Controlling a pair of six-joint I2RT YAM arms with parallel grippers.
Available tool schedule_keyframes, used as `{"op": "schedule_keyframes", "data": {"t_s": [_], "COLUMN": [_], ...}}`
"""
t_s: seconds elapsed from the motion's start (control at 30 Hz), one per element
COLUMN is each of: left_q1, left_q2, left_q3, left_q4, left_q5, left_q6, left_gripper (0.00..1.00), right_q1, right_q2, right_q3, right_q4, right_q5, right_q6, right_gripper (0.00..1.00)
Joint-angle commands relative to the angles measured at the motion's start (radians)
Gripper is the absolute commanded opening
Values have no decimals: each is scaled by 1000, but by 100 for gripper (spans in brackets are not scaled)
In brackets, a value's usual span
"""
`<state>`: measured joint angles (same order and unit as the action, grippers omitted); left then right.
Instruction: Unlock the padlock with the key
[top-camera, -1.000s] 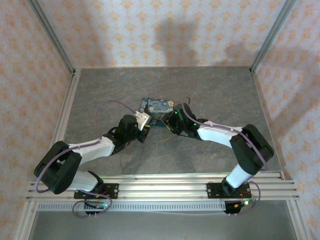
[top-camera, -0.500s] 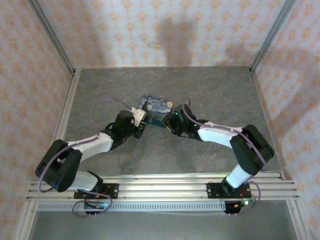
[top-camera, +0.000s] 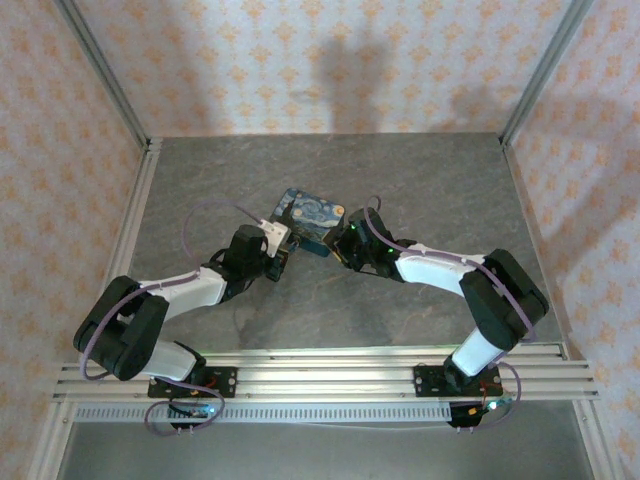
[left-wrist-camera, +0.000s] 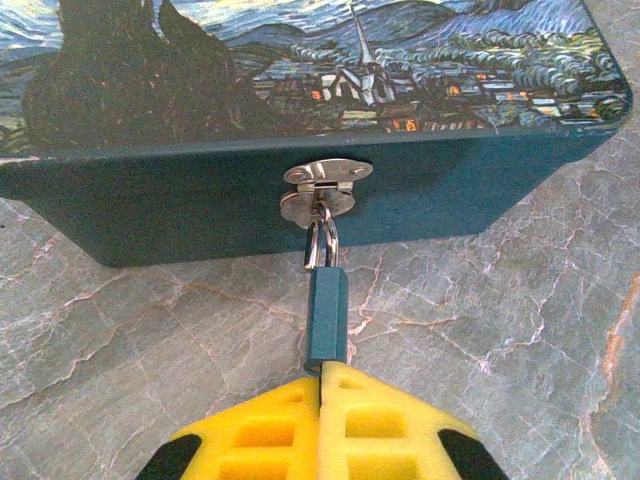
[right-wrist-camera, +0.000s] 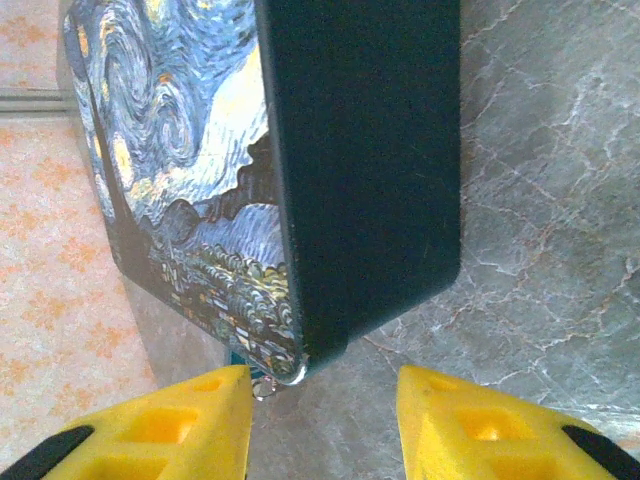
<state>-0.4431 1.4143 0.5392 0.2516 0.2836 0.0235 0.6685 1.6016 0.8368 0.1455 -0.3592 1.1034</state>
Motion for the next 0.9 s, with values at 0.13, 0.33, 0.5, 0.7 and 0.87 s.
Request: {"op": "schedule_keyframes", "data": {"t_s": [0.13,0.33,0.5,0.7,0.87], "left_q1": [5,7,6,5,6], "left_q2": [-17,4,38,81,92], "left_q3": [-41,-39,-11,25,13], "left_q4": [71,103,115,119,151], "left_q5": [16,60,126,157,165], "left_q6": [-73,-118,-125,-115,-129], "left_gripper": [0,0,0,0,0], "right_q1": [28,82,88,85,89], "right_q2": [11,30,17,-24,7], "right_q3": [-17,-21,-38,-13,-5], "right_q4": [102,171,175,53,89], "right_q5": [-2,44,86,103,70], "right_q6": [17,48,64,6,5], "right_gripper": [45,48,47,41,42]}}
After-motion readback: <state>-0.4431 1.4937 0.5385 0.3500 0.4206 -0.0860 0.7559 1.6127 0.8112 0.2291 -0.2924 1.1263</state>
